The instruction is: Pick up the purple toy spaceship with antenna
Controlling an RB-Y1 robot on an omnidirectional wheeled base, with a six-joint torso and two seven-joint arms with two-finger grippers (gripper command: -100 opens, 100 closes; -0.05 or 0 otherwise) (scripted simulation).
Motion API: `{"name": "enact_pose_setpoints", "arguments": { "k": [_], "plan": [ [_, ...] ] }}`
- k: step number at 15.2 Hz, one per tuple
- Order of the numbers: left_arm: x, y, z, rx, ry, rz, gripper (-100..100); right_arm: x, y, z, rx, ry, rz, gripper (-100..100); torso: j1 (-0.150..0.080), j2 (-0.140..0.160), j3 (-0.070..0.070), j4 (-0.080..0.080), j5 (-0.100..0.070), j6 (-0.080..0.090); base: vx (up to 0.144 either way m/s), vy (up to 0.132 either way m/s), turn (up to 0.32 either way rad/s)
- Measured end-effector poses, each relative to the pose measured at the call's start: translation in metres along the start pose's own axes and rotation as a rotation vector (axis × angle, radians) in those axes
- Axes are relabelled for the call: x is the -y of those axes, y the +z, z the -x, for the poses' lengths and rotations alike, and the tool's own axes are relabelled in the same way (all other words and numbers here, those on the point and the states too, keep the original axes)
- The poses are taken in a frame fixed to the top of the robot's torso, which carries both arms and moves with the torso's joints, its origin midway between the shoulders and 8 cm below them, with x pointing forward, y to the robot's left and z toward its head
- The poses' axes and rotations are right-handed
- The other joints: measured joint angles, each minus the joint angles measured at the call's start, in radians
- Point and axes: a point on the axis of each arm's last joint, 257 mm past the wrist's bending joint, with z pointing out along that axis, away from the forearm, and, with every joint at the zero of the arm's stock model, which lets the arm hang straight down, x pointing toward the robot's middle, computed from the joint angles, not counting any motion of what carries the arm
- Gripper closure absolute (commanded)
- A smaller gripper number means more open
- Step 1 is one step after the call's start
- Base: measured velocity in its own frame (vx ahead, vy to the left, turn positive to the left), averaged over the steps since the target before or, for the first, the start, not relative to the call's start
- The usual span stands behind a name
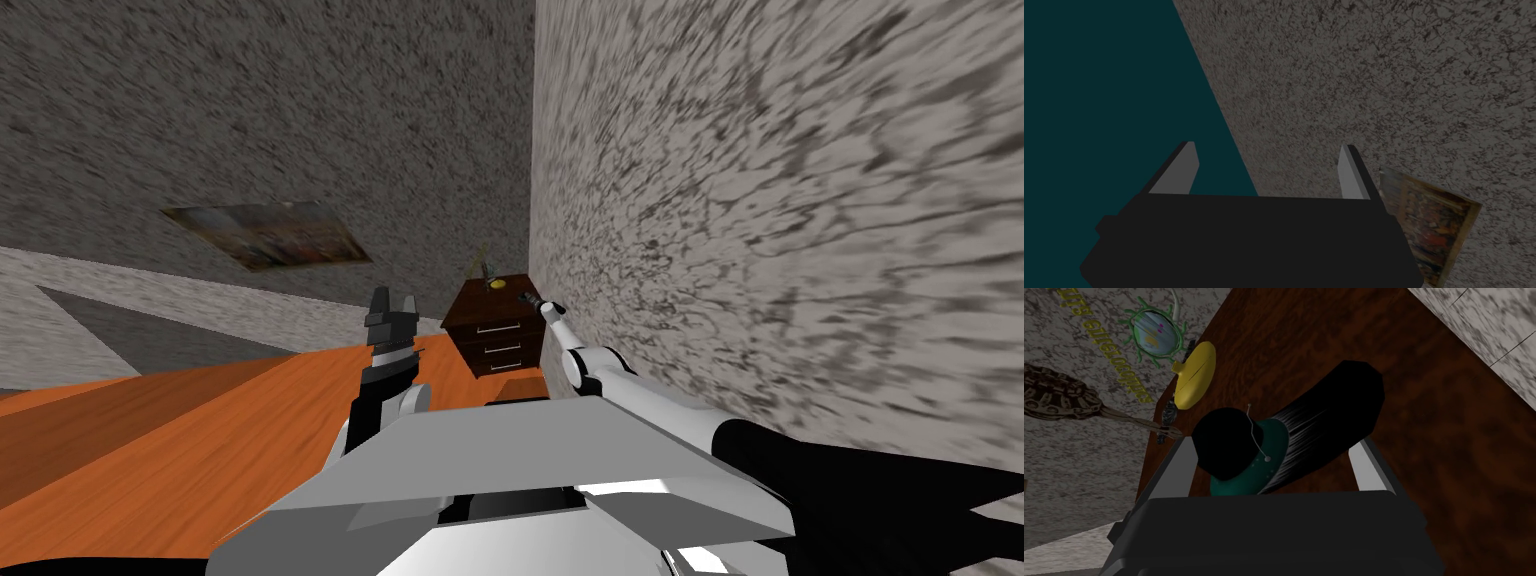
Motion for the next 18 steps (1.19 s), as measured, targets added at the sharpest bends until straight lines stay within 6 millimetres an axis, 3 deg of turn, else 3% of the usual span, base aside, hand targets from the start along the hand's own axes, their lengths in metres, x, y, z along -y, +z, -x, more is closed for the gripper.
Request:
{"name": "enact_pose_setpoints", "arguments": {
  "k": [2,3,7,18],
  "plan": [
    [0.000,0.000,0.000,0.000,0.000,0.000,0,0.002,-0.001,0.005,0.011,0.000,-0.008,-100,0.001,-0.001,-0.001,0.000,0.000,0.000,0.072,0.041,-0.064],
    [0.000,0.000,0.000,0.000,0.000,0.000,0,0.003,-0.001,0.005,0.012,0.002,-0.009,100,0.000,0.000,0.000,0.000,0.000,0.000,0.018,0.011,-0.009],
    [0.000,0.000,0.000,0.000,0.000,0.000,0,0.003,-0.001,0.006,0.013,0.008,-0.010,100,-0.001,0.005,0.003,0.001,0.001,0.000,0.005,0.003,0.003],
    [0.000,0.000,0.000,0.000,0.000,0.000,0,-0.002,0.005,-0.012,-0.025,0.018,0.016,100,-0.003,0.012,0.006,0.000,0.002,0.002,-0.063,-0.036,0.078]
  ]
}}
